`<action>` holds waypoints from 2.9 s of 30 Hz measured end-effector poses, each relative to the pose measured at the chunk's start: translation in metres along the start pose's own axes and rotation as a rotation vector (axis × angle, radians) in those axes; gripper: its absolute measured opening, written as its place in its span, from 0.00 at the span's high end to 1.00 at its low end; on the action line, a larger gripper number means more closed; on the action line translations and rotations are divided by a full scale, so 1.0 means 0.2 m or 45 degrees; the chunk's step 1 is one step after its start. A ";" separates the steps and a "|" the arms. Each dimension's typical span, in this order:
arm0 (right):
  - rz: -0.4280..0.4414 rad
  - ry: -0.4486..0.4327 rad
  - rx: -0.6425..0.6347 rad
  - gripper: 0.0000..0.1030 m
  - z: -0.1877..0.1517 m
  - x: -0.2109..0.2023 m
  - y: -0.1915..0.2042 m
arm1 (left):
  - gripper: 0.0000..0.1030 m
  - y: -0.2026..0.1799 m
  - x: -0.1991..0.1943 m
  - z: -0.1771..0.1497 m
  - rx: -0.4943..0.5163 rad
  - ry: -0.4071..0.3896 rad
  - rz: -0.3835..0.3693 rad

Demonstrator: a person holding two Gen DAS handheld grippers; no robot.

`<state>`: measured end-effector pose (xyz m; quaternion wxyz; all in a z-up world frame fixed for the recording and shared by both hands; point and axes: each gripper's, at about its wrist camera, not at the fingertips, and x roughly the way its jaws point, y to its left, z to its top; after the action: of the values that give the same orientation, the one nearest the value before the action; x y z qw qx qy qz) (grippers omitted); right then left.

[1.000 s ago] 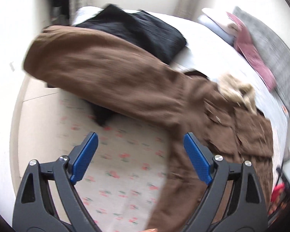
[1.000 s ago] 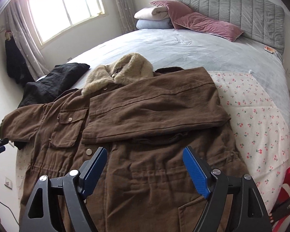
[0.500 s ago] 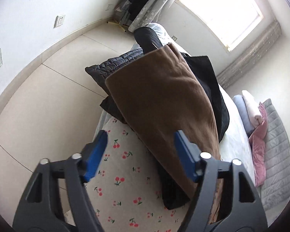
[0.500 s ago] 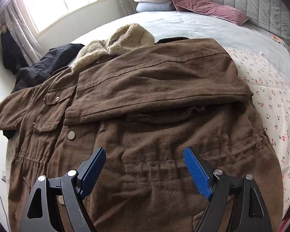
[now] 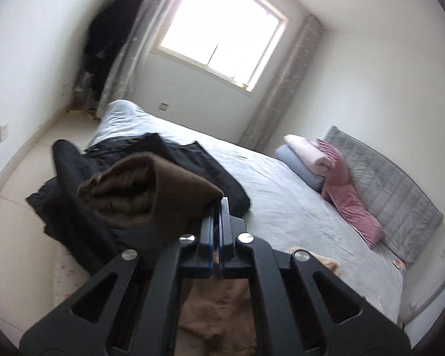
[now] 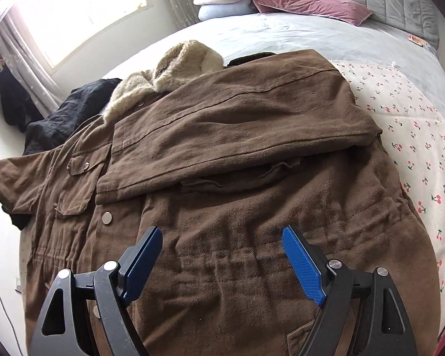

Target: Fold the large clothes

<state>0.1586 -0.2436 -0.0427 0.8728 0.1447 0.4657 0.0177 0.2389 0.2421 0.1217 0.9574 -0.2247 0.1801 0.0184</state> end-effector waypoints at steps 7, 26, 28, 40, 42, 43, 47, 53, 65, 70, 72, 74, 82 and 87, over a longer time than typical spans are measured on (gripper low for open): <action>0.032 -0.033 0.012 0.18 0.01 -0.05 0.00 | 0.98 -0.71 0.20 -0.24 0.155 0.220 -0.342; 0.064 0.001 0.117 0.18 0.01 0.00 -0.11 | 0.41 -1.01 0.74 -1.17 0.628 0.848 -0.283; 0.058 -0.001 0.114 0.18 0.01 0.01 -0.11 | 0.41 -1.12 0.79 -1.32 0.708 0.888 -0.314; 0.053 0.002 0.102 0.18 0.01 0.03 -0.11 | 0.40 -1.30 0.82 -1.50 0.789 0.956 -0.405; 0.043 -0.002 0.094 0.18 0.02 0.04 -0.11 | 0.37 -1.26 0.75 -1.43 0.764 0.918 -0.403; 0.033 0.000 0.083 0.18 0.02 0.04 -0.10 | 0.35 -1.24 0.70 -1.41 0.766 0.899 -0.388; -0.029 -0.021 0.034 0.18 0.02 0.01 -0.06 | 0.25 -1.11 0.49 -1.30 0.797 0.848 -0.307; -0.028 -0.070 -0.045 0.18 0.01 -0.16 0.01 | 0.19 -0.84 0.18 -1.14 0.746 0.885 -0.081; -0.018 -0.026 -0.073 0.15 -0.30 -0.57 -0.24 | 0.15 -0.35 -0.46 -0.95 0.485 0.802 0.026; 0.051 -0.009 -0.039 0.15 -0.45 -0.72 -0.49 | 0.15 -0.24 -0.55 -0.99 0.456 0.861 0.004; 0.106 -0.007 0.009 0.15 -0.49 -0.75 -0.60 | 0.15 -0.20 -0.59 -1.02 0.472 0.864 0.007; 0.169 -0.006 0.057 0.15 -0.53 -0.77 -0.70 | 0.15 -0.16 -0.61 -1.06 0.461 0.885 -0.020; 0.188 0.041 0.087 0.15 -0.64 -0.65 -0.90 | 0.15 0.10 -0.51 -1.23 0.318 1.005 -0.064; 0.301 0.065 0.164 0.18 -0.69 -0.58 -0.97 | 0.16 0.22 -0.49 -1.29 0.183 1.069 -0.157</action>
<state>-0.0401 -0.4153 -0.0740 0.8415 0.2539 0.4675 0.0943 0.0550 0.1734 -0.0774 0.8135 -0.1558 0.5414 -0.1445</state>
